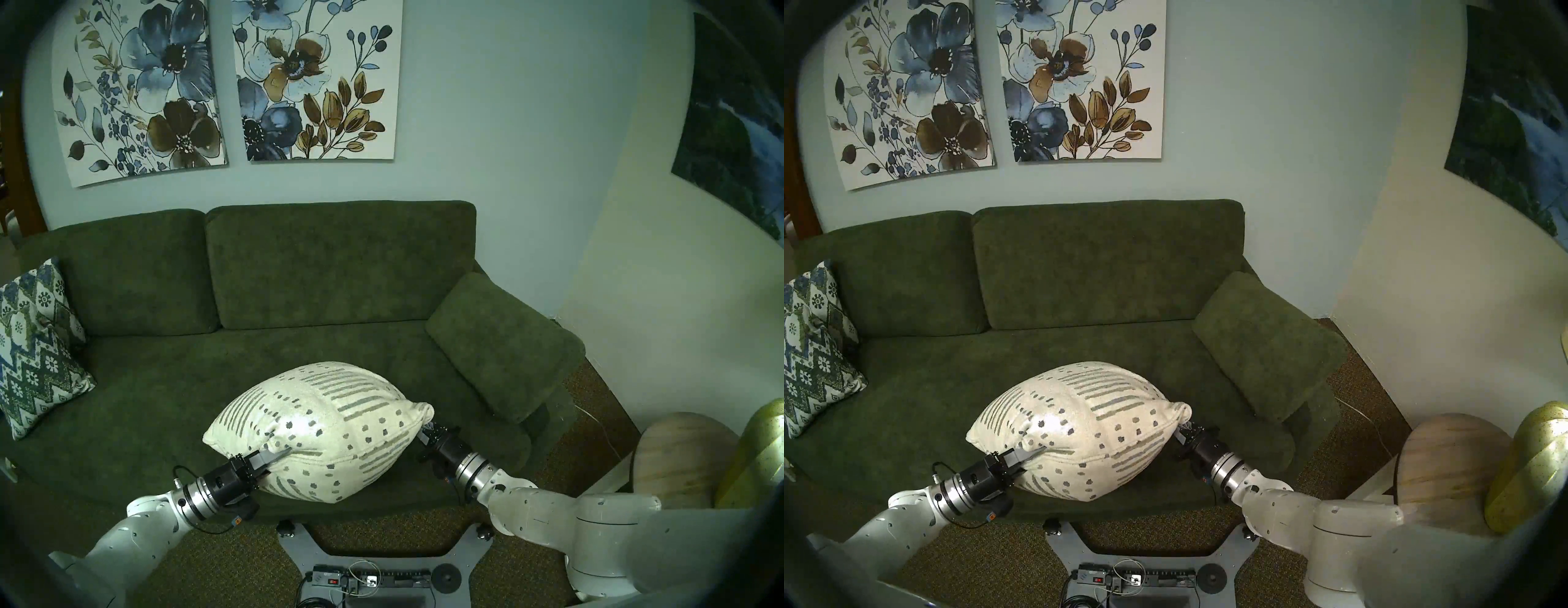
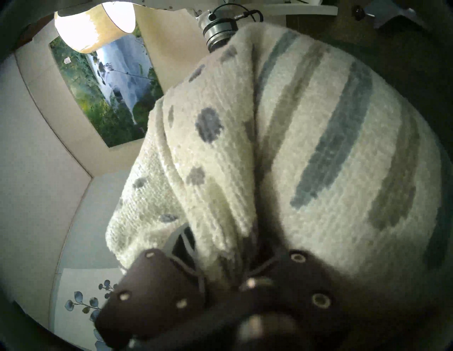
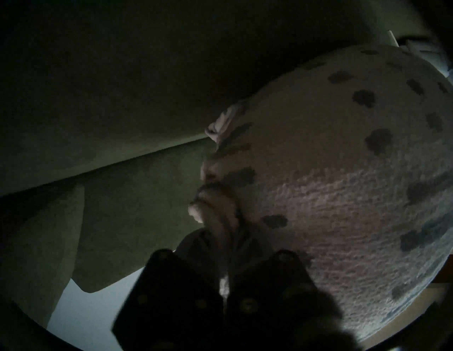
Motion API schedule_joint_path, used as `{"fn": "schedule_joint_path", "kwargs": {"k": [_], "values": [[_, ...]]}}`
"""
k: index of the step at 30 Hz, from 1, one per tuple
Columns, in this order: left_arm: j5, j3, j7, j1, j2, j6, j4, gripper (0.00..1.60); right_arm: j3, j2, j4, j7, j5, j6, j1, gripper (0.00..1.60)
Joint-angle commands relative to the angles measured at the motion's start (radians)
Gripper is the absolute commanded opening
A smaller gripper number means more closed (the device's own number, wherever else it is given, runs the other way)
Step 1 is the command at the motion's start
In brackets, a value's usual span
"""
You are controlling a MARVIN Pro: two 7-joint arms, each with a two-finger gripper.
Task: Fluff a cushion
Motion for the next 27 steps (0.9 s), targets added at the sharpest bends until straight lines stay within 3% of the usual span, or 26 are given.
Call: {"fn": "schedule_joint_path", "kwargs": {"k": [1,13,17,22,27], "values": [[-0.034,-0.055,-0.004,-0.110,0.021,-0.028,-0.051,0.00,0.026,0.013,0.014,0.015,0.024,-0.059,0.070,0.00],[-0.065,-0.150,-0.029,-0.197,0.072,-0.093,-0.277,0.00,0.101,0.018,-0.021,-0.015,0.065,-0.071,0.201,0.00],[-0.080,-0.168,-0.059,-0.246,0.078,-0.128,-0.310,0.00,0.129,0.030,-0.036,-0.030,0.081,-0.080,0.249,0.00],[-0.091,-0.159,-0.100,-0.277,0.052,-0.164,-0.312,0.00,0.147,0.020,-0.044,-0.036,0.092,-0.111,0.287,0.00],[-0.088,-0.112,-0.196,-0.336,-0.032,-0.192,-0.286,0.00,0.145,-0.029,-0.031,0.004,0.087,-0.172,0.329,0.00]]}}
